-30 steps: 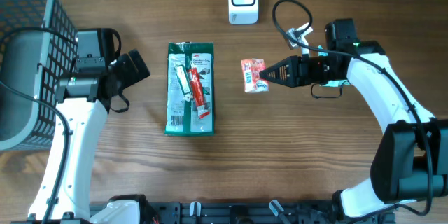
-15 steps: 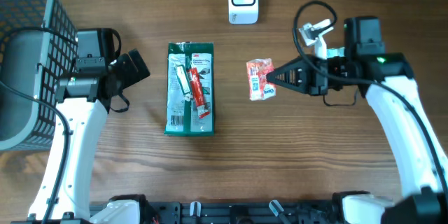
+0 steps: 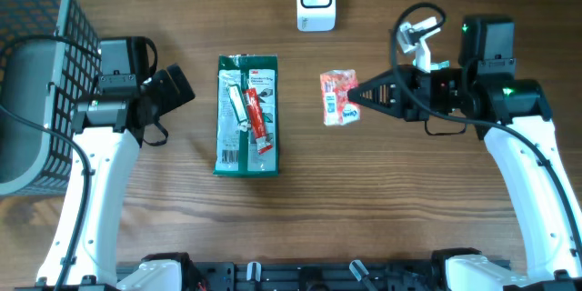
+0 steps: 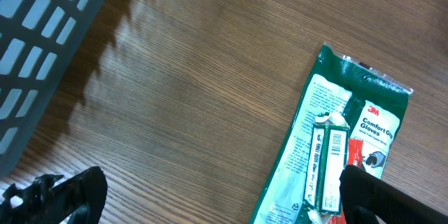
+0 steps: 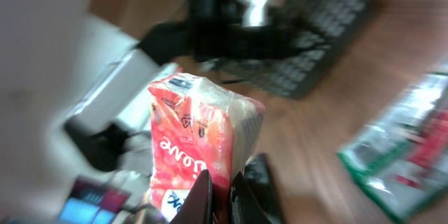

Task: Scan the item barcode

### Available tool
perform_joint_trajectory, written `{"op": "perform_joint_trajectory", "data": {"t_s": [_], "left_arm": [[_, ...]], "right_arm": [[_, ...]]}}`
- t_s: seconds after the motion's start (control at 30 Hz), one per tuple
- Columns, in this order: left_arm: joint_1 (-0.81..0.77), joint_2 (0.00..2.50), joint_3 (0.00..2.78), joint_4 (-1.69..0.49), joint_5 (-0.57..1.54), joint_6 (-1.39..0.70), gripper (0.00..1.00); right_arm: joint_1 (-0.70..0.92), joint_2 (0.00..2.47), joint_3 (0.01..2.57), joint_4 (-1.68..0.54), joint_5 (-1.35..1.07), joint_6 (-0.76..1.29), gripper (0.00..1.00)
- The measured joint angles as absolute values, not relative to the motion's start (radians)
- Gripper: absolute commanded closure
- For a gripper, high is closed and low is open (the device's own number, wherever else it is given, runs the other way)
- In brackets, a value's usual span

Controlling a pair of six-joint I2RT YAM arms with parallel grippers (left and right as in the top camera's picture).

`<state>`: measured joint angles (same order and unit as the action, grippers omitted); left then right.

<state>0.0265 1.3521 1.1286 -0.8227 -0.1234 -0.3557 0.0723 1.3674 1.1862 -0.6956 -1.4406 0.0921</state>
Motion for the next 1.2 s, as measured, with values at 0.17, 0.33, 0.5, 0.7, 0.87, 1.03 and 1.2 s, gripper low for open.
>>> {"op": "perform_joint_trajectory", "data": {"t_s": [0.17, 0.33, 0.5, 0.7, 0.87, 1.03, 1.2], "left_arm": [[0.027, 1.352, 1.129, -0.823, -0.123, -0.356, 0.0], [0.027, 1.352, 1.129, -0.823, -0.123, -0.356, 0.0], [0.027, 1.352, 1.129, -0.823, -0.123, -0.356, 0.0], [0.027, 1.352, 1.129, -0.823, -0.123, -0.356, 0.0], [0.027, 1.352, 1.129, -0.823, -0.123, -0.356, 0.0], [0.027, 1.352, 1.129, -0.822, -0.123, -0.356, 0.0], [0.027, 1.352, 1.129, -0.823, -0.123, -0.356, 0.0]], "right_arm": [[0.099, 1.367, 1.172, -0.728, -0.861, 0.102, 0.96], [0.111, 1.4, 1.173, -0.716, -0.526, 0.125, 0.96], [0.111, 1.529, 1.493, -0.93, -0.337, 0.139, 0.96], [0.131, 1.771, 2.144, -1.154, -0.183, 0.091, 0.96], [0.223, 1.932, 2.326, -1.046, -0.036, -0.04, 0.96], [0.339, 2.119, 2.329, -0.868, 0.159, -0.263, 0.96], [0.42, 2.285, 2.327, -0.716, 0.354, -0.479, 0.96]]}}
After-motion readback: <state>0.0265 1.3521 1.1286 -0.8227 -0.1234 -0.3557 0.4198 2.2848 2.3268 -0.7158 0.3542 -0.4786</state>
